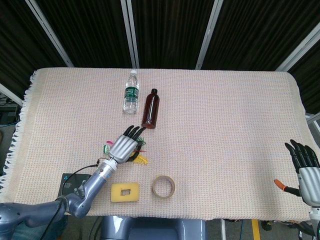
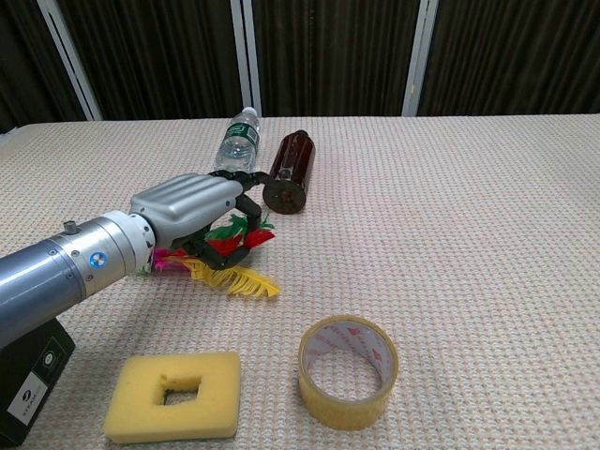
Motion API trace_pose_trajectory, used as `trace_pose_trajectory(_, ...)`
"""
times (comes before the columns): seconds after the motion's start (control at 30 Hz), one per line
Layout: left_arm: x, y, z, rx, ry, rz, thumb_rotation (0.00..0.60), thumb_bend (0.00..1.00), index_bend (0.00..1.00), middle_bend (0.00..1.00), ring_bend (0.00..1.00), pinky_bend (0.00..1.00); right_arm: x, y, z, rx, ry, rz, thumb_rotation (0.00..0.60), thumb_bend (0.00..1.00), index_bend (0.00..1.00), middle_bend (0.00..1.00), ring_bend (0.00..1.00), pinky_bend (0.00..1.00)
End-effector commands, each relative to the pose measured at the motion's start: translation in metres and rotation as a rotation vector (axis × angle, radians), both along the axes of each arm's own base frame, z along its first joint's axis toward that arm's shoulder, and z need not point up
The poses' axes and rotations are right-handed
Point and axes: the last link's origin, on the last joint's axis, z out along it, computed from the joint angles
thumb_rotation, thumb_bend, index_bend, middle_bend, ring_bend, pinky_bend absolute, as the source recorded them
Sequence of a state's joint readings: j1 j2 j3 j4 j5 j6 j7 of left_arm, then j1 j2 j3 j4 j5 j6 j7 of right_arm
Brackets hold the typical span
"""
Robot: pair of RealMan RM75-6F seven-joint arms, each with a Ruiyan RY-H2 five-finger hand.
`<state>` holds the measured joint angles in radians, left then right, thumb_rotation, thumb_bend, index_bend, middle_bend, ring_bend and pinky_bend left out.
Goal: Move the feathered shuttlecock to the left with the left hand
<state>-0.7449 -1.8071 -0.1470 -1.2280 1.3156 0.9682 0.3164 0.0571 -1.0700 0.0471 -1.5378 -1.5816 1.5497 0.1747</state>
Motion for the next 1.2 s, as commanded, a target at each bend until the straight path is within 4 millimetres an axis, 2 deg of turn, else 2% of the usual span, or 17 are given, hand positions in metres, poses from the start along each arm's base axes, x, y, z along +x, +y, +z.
trace_pose_trajectory(0.03,-0.003,-0.001,0.005,0.04,0.014,-0.024,0.6,0.55,0.67,0.0,0.0,0.0,0.0,0.0,0.001,-0.004,-0.004,-0.001,0.6,0.05,0.0,0.0,0.0,0.0)
trace_pose_trajectory(0.2,-0.008,-0.005,0.022,0.074,-0.019,-0.022,0.6,0.54,0.7,0.0,0.0,0.0,0.0,0.001,0.003,-0.015,-0.004,0.0,0.6,0.05,0.0,0.0,0.0,0.0)
trace_pose_trajectory(0.33,-0.017,-0.019,0.052,0.133,-0.051,-0.056,0.6,0.54,0.69,0.0,0.0,0.0,0.0,0.002,0.002,-0.01,0.003,0.0,0.6,0.05,0.0,0.0,0.0,0.0)
trace_pose_trajectory(0.5,-0.046,-0.048,0.102,0.228,-0.064,-0.061,0.6,0.53,0.69,0.0,0.0,0.0,0.001,0.002,-0.001,-0.005,0.013,0.001,0.6,0.05,0.0,0.0,0.0,0.0)
trace_pose_trajectory(0.7,-0.084,-0.081,0.149,0.301,-0.076,-0.03,0.6,0.52,0.67,0.0,0.0,0.0,0.005,0.004,-0.007,0.011,0.025,0.008,0.6,0.05,0.0,0.0,0.0,0.0)
trace_pose_trajectory(0.8,-0.106,-0.098,0.161,0.312,-0.045,-0.008,0.6,0.51,0.66,0.0,0.0,0.0,0.008,0.004,-0.011,0.02,0.031,0.015,0.6,0.06,0.0,0.0,0.0,0.0)
trace_pose_trajectory(0.93,-0.132,-0.113,0.167,0.302,-0.013,0.04,0.6,0.5,0.64,0.0,0.0,0.0,0.011,0.006,-0.012,0.034,0.013,0.023,0.6,0.06,0.0,0.0,0.0,0.0)
trace_pose_trajectory(1.07,-0.153,-0.124,0.167,0.276,0.02,0.071,0.6,0.49,0.62,0.0,0.0,0.0,0.013,0.008,-0.008,0.01,0.009,0.026,0.6,0.06,0.0,0.0,0.0,0.0)
trace_pose_trajectory(1.2,-0.164,-0.127,0.166,0.255,0.02,0.095,0.6,0.47,0.6,0.0,0.0,0.0,0.015,0.01,-0.007,-0.005,0.01,0.029,0.6,0.06,0.0,0.0,0.0,0.0)
